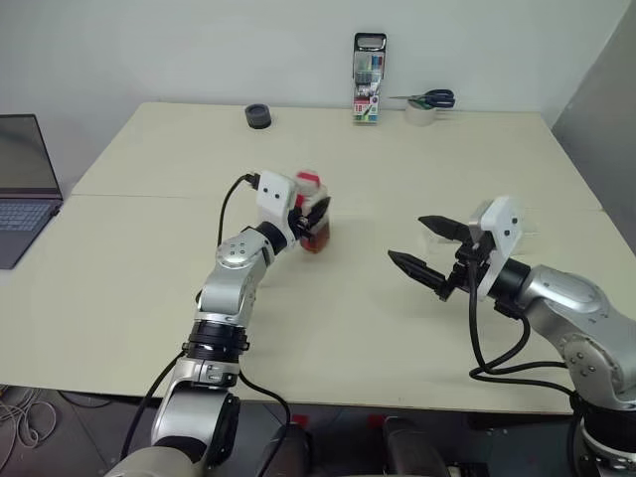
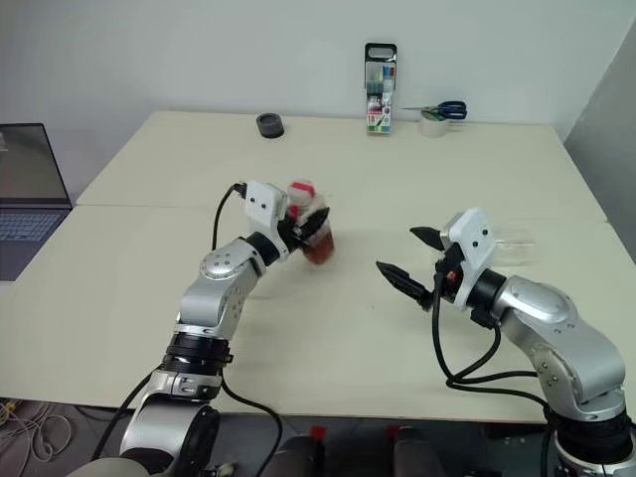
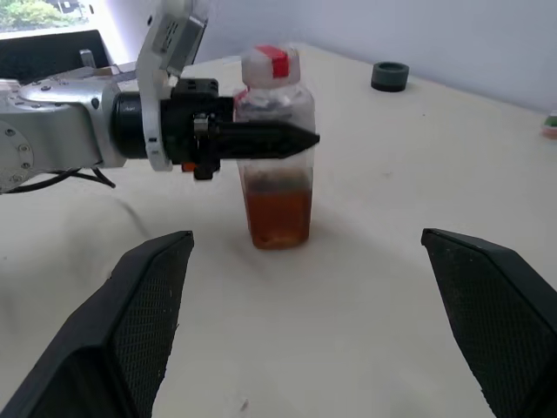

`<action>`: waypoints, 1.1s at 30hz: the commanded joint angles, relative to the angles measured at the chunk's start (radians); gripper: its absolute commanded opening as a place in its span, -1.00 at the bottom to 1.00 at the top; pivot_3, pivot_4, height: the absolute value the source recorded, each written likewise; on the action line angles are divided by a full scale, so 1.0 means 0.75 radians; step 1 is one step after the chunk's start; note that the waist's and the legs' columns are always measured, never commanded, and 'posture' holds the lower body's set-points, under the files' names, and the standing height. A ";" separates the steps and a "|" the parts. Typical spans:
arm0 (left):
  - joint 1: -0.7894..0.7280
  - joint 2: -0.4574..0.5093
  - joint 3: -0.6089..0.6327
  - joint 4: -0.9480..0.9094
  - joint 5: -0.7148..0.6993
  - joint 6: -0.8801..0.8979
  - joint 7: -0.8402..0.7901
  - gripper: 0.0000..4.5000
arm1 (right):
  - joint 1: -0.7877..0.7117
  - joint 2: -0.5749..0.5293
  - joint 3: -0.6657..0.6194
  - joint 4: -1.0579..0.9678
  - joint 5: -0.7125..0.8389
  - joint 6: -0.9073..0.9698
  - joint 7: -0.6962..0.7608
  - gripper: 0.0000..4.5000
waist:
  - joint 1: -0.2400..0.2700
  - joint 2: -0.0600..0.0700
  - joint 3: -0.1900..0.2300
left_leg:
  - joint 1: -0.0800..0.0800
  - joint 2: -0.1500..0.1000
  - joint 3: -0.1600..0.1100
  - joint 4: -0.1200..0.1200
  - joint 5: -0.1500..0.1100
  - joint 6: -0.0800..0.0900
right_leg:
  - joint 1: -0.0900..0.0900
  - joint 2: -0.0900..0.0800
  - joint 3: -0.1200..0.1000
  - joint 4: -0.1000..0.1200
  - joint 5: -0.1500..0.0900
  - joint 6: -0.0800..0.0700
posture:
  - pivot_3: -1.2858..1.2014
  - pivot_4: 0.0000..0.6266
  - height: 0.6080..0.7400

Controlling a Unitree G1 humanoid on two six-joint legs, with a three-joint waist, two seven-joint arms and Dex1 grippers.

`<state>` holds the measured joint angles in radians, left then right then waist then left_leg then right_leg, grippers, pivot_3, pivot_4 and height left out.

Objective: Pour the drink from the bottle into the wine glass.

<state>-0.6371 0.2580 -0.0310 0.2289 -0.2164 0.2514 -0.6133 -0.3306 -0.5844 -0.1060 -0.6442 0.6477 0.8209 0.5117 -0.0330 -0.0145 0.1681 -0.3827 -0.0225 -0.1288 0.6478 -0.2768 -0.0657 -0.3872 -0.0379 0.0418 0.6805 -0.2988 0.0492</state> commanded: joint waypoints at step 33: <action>-0.190 0.062 -0.134 0.060 -0.129 -0.058 -0.760 -0.21 | -0.360 0.239 0.267 0.071 -0.173 0.082 -0.250 0.57 | -0.005 0.000 0.000 | -0.002 0.000 -0.005 -0.001 0.000 0.001 | -0.002 0.000 0.000 0.000 0.000 0.000 | 0.03 -0.52 1.00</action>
<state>-0.7544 0.3016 -0.1321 0.3076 -0.3070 0.2302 -1.1722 -0.5766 -0.4095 0.1002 -0.5710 0.5276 0.9082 0.3174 -0.0370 -0.0143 0.1682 -0.3838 -0.0229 -0.1324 0.6471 -0.2768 -0.0650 -0.3887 -0.0378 0.0416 0.6807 -0.2988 0.0491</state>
